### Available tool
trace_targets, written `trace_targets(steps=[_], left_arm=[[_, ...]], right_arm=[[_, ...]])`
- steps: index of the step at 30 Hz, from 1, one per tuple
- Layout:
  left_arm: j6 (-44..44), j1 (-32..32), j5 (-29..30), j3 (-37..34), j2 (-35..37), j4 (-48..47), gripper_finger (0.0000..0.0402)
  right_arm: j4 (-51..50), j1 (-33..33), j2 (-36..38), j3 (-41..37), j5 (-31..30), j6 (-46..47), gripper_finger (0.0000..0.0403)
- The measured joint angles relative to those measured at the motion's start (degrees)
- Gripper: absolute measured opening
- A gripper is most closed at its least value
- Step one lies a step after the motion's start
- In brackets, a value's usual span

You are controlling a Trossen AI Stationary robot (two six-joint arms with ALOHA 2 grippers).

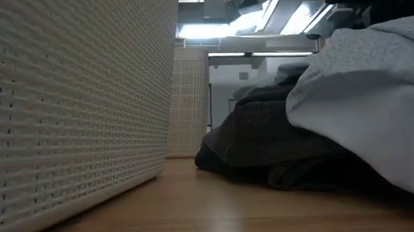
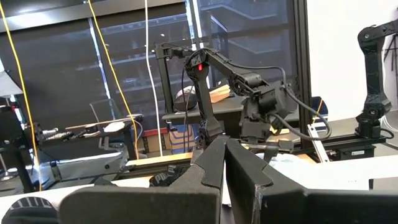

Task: Sort clothes
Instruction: Put the blue polo shirt into the bottom laundry organizer

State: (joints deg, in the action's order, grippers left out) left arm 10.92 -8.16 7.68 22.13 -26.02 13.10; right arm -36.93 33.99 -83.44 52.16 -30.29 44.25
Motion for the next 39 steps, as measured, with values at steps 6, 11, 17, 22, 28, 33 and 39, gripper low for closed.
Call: trace_targets(steps=[6,11,17,22,28,33,39], left_arm=[[0.0,0.0,0.0,0.0,0.0,0.0,0.0005],[-0.4,0.0,0.0,0.0,0.0,0.0,0.0005],[-0.5,0.0,0.0,0.0,0.0,0.0,0.0005],[-0.5,0.0,0.0,0.0,0.0,0.0,0.0005],[-0.5,0.0,0.0,0.0,0.0,0.0,0.0005],[-0.5,0.0,0.0,0.0,0.0,-0.1,0.0005],[-0.5,0.0,0.0,0.0,0.0,-0.1,0.0005]], right_arm=[[-0.2,0.1,0.0,0.0,0.4,-0.2,0.0094],[-2.5,0.1,-0.1,3.0,-1.0,-2.3,0.0016],[-10.2,0.1,-0.2,12.8,-6.9,-4.0,0.0027],[-10.8,0.1,-0.2,21.6,-9.8,-11.8,0.0010],[-7.1,0.1,-0.2,29.6,-13.7,-22.0,0.0015],[-1.3,0.1,-0.2,33.7,-15.5,-31.1,0.0012],[6.9,0.1,-0.2,36.2,-15.7,-40.6,0.0015]])
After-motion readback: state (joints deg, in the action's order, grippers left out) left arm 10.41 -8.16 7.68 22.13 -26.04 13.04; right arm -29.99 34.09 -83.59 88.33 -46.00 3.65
